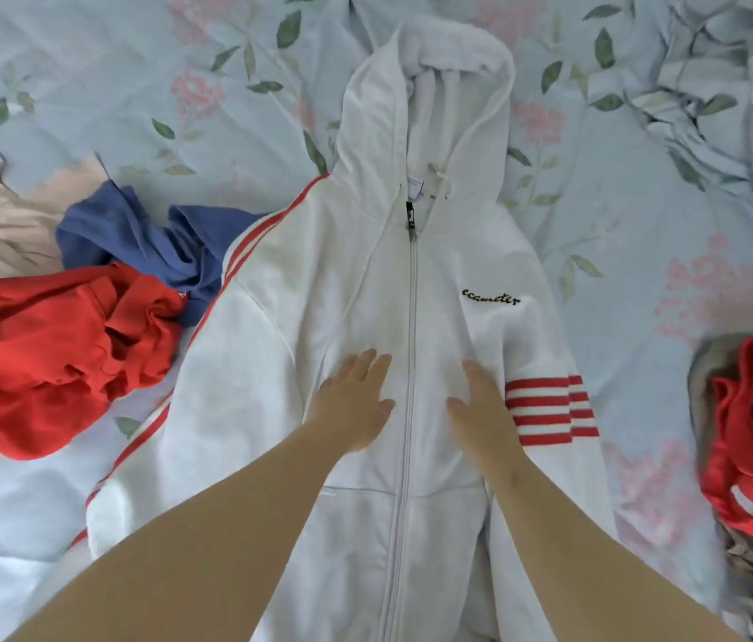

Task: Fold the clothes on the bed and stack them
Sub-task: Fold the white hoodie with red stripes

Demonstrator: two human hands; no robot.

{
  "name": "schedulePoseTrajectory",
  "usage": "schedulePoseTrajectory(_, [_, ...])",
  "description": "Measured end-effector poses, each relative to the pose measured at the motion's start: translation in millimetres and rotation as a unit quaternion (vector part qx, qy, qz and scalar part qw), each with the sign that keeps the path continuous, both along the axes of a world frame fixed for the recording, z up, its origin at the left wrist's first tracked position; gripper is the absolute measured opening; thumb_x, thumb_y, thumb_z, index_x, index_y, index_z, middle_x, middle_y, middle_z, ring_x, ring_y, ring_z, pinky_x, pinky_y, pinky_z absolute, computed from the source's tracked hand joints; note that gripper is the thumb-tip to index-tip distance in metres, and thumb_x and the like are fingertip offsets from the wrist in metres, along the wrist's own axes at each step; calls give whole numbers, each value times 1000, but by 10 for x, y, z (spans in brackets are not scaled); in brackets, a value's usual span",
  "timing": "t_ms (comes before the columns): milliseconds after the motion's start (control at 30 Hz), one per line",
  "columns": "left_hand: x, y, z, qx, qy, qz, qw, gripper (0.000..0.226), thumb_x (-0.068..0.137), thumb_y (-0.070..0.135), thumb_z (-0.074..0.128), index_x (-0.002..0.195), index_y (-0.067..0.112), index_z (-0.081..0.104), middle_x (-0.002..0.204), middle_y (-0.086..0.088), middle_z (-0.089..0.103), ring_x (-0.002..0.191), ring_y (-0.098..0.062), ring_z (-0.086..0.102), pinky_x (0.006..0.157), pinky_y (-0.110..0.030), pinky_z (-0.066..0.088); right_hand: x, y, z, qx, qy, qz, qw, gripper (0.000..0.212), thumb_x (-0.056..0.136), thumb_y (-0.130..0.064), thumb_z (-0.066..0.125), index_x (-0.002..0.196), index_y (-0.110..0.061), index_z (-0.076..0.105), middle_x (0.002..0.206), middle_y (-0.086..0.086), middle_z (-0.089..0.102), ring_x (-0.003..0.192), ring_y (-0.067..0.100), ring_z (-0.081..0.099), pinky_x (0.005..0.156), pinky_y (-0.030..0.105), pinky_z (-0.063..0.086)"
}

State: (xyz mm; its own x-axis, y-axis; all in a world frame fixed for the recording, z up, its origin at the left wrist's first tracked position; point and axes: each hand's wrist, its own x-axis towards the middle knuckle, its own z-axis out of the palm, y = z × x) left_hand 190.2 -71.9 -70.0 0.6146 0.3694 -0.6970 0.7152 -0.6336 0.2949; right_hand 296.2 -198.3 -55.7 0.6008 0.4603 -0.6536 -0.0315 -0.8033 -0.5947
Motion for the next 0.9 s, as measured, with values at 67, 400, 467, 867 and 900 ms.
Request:
schedulePoseTrajectory(67, [-97, -242, -93, 6, 7, -12, 1000, 64, 100, 40, 34, 151, 28, -2, 159, 2, -14, 146, -19, -12, 119, -40, 6, -101, -238, 62, 27, -42, -100, 994, 40, 95, -10, 43, 134, -18, 48, 108, -1, 60, 97, 15, 57, 81, 19, 44])
schedulePoseTrajectory(400, [-246, -710, -273, 80, 12, -12, 997, 74, 95, 55, 35, 149, 34, -12, 157, -2, -23, 144, -25, -20, 118, -44, -3, -192, -1209, -168, -48, 69, -313, 946, 30, 91, -18, 56, 120, -12, 48, 70, 13, 57, 52, 22, 51, 52, 30, 50])
schedulePoseTrajectory(467, [-246, -714, -262, 81, 9, -3, 997, 73, 96, 53, 35, 150, 34, -10, 157, -2, -22, 145, -24, -19, 118, -43, -2, -125, -1212, -188, -25, 48, -344, 938, 8, 93, -12, 51, 100, -9, 52, 70, 12, 57, 56, 24, 56, 56, 32, 54])
schedulePoseTrajectory(867, [-490, -992, -95, 41, 12, 31, 999, 64, 98, 51, 31, 151, 30, 4, 159, 4, -11, 146, -22, -14, 119, -39, 4, 568, -1151, 175, 116, -164, -265, 943, 63, 94, -15, 49, 148, -23, 18, 151, 3, 29, 136, 19, 34, 110, 33, 32])
schedulePoseTrajectory(900, [-546, -1055, -94, 43, 13, 28, 999, 64, 98, 51, 31, 152, 29, 3, 159, 4, -10, 146, -23, -15, 119, -40, 3, 384, -1172, 65, 95, -126, -246, 956, 62, 93, -15, 51, 147, -21, 22, 148, 3, 33, 133, 22, 37, 110, 36, 33])
